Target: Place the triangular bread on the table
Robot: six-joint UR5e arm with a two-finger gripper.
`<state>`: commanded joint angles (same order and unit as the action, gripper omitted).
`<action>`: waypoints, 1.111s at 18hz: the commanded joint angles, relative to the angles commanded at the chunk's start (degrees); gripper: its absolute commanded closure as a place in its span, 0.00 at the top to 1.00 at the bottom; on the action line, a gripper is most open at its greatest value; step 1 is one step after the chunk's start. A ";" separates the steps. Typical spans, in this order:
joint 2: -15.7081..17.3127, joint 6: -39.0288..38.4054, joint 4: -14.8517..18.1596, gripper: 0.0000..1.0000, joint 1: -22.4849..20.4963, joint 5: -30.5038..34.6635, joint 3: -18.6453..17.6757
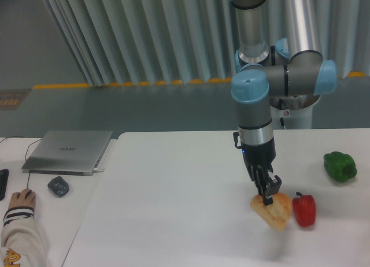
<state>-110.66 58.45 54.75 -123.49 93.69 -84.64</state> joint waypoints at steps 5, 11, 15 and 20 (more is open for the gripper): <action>2.02 -0.27 0.88 1.00 0.09 2.90 -1.14; 4.12 3.76 2.02 1.00 -3.69 2.37 -1.05; 4.66 15.44 10.52 1.00 -9.74 0.10 -0.53; 6.86 25.47 16.08 1.00 -18.00 -3.77 -0.53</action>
<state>-103.80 83.92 70.84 -141.49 89.92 -85.17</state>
